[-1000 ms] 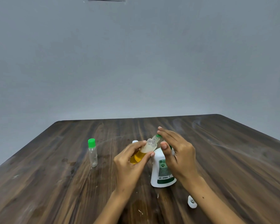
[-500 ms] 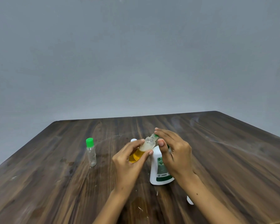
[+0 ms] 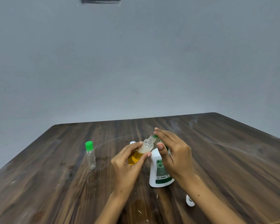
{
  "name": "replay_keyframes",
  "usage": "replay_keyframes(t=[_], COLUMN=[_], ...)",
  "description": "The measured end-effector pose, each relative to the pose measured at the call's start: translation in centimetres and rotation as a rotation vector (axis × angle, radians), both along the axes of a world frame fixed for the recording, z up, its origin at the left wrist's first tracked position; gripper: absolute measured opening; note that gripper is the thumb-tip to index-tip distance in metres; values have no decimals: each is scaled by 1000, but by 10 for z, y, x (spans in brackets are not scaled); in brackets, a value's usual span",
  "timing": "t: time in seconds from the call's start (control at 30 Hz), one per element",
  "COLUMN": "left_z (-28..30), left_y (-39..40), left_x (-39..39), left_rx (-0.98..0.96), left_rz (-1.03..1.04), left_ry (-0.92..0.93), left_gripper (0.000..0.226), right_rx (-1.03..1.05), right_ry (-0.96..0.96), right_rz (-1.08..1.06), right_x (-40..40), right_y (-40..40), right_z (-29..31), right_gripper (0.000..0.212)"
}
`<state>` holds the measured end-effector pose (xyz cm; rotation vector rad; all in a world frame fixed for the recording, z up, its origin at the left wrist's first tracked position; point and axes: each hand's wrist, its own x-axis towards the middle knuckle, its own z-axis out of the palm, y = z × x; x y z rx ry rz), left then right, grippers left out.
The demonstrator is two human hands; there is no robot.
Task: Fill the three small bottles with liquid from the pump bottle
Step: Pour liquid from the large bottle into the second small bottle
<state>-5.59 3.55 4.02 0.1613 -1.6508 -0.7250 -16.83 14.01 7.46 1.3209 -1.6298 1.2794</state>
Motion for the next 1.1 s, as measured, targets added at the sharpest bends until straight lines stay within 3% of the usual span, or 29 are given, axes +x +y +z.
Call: replay_keyframes(t=[0.23, 0.47, 1.1], left_z=[0, 0, 1], left_y=[-2, 0, 1], left_x=[0, 1, 2], left_rx=[-17, -3, -17], left_rz=[13, 4, -1], left_ry=[-13, -14, -19], left_gripper=[36, 35, 35], right_rx=[-56, -5, -4], right_ry=[-31, 90, 64], right_rz=[-12, -56, -55], right_x=[4, -3, -1], right_y=[-9, -4, -4], right_z=[-8, -1, 1], right_gripper=[65, 64, 66])
